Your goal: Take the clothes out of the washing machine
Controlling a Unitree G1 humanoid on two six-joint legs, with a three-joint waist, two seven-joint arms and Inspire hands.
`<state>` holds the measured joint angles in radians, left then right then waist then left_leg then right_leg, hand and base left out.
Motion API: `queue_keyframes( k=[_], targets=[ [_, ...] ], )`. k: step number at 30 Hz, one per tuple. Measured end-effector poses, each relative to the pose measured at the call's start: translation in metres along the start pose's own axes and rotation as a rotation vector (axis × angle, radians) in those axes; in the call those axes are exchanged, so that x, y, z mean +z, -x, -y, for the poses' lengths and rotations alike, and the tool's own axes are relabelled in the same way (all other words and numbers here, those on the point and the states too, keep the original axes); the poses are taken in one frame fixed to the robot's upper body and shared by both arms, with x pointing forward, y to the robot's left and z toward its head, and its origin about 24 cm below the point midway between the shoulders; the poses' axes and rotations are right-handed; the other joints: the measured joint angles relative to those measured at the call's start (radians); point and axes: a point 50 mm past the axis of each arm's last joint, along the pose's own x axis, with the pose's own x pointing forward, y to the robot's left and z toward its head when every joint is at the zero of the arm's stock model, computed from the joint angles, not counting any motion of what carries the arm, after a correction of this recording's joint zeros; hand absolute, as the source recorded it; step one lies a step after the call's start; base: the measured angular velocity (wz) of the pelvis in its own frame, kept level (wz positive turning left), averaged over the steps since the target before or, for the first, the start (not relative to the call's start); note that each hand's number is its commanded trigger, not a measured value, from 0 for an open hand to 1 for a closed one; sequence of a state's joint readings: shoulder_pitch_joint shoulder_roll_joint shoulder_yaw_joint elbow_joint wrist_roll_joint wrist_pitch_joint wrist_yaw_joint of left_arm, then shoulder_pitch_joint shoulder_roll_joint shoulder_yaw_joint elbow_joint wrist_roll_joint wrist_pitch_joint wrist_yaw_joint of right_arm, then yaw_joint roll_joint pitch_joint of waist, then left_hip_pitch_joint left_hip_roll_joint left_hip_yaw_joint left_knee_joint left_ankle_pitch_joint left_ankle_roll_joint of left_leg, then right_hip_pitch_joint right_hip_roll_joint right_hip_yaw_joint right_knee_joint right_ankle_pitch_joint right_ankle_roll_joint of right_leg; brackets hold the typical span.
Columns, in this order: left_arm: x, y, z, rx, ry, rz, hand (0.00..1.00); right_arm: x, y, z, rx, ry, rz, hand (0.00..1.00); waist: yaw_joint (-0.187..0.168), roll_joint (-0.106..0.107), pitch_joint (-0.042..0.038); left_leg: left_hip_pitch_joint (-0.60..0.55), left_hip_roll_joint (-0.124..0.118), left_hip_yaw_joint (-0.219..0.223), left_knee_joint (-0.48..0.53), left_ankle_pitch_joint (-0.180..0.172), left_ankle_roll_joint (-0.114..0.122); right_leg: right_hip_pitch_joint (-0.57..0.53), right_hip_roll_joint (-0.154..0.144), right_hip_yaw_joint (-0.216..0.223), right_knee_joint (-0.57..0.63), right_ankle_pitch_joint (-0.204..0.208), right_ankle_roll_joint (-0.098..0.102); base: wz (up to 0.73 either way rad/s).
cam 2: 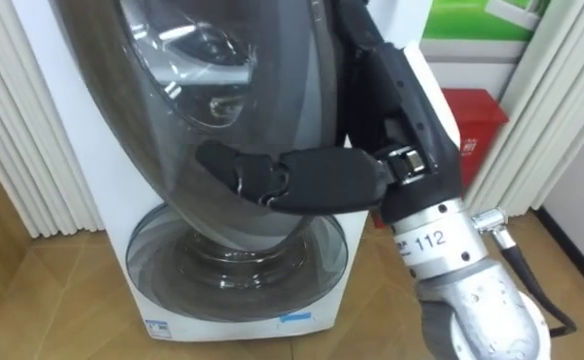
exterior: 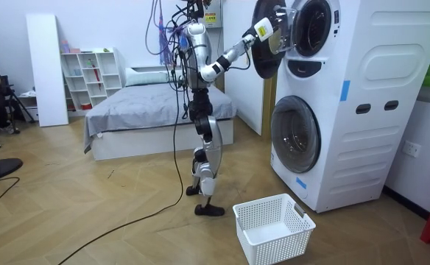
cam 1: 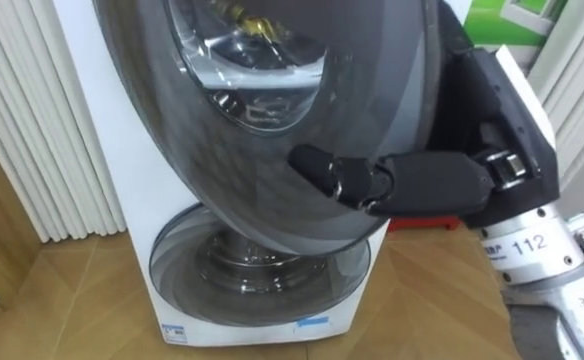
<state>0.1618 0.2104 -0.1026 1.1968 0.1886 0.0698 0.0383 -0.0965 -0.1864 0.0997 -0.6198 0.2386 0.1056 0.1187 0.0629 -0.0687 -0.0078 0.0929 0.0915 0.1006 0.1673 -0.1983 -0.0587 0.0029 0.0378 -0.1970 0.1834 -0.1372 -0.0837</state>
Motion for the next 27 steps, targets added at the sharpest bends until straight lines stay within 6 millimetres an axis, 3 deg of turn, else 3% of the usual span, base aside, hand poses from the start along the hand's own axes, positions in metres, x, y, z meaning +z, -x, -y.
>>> queue_keyframes(
  k=[3, 5, 9, 11, 14, 19, 22, 27],
  targets=[
    [0.003, 0.000, -0.001, 0.004, 0.000, 0.003, 0.00, 0.000, -0.001, -0.002, 0.001, -0.011, 0.002, 0.00, 0.015, -0.002, 0.0000, -0.014, 0.001, -0.024, 0.002, 0.015, -0.007, -0.008, -0.001, -0.022, 0.002, -0.006, 0.001, 0.19],
    [0.003, 0.000, -0.002, 0.006, 0.000, 0.001, 0.00, -0.001, -0.001, -0.008, 0.016, -0.035, 0.006, 0.00, 0.021, -0.004, -0.0012, -0.028, 0.003, -0.052, 0.008, 0.029, -0.014, -0.009, -0.004, -0.048, 0.004, -0.008, -0.009, 0.29],
    [0.003, -0.001, -0.004, 0.022, 0.000, -0.003, 0.00, -0.001, -0.004, -0.026, 0.087, -0.106, 0.030, 0.00, 0.031, -0.015, -0.0028, -0.046, 0.005, -0.057, 0.027, 0.040, -0.020, -0.006, -0.004, -0.093, 0.006, -0.015, -0.027, 0.37],
    [0.005, -0.001, -0.007, 0.032, 0.020, -0.004, 0.00, -0.002, -0.004, -0.036, 0.148, -0.165, 0.030, 0.00, 0.083, -0.023, -0.0031, -0.048, 0.001, -0.054, 0.037, 0.040, -0.021, -0.001, -0.004, -0.126, 0.007, -0.019, -0.037, -0.03],
    [0.010, -0.001, -0.015, 0.052, 0.026, 0.007, 0.00, -0.001, -0.011, -0.058, 0.281, -0.263, 0.044, 0.00, 0.131, -0.043, -0.0074, -0.068, 0.002, -0.063, 0.050, 0.043, -0.025, 0.002, -0.004, -0.184, 0.005, -0.028, -0.050, 0.34],
    [0.010, -0.002, -0.016, 0.041, 0.105, 0.002, 0.00, 0.003, -0.026, -0.088, 0.552, -0.338, 0.078, 0.00, 0.193, -0.054, -0.0088, -0.104, 0.001, -0.085, 0.067, 0.044, -0.027, 0.001, -0.002, -0.221, 0.007, -0.051, -0.018, 0.42],
    [0.006, -0.002, -0.018, 0.040, 0.167, -0.017, 0.00, 0.006, -0.027, -0.101, 0.685, -0.351, 0.087, 0.00, 0.239, -0.054, -0.0081, -0.099, -0.004, -0.085, 0.052, 0.046, -0.030, 0.011, -0.007, -0.225, 0.004, -0.056, -0.010, 0.14],
    [0.009, -0.002, -0.019, 0.043, 0.213, -0.011, 0.00, -0.001, -0.027, -0.102, 0.737, -0.356, 0.061, 0.00, 0.248, -0.054, -0.0020, -0.086, -0.024, -0.086, 0.030, 0.049, -0.014, 0.022, -0.026, -0.240, 0.005, -0.068, 0.011, 0.12]
  ],
)
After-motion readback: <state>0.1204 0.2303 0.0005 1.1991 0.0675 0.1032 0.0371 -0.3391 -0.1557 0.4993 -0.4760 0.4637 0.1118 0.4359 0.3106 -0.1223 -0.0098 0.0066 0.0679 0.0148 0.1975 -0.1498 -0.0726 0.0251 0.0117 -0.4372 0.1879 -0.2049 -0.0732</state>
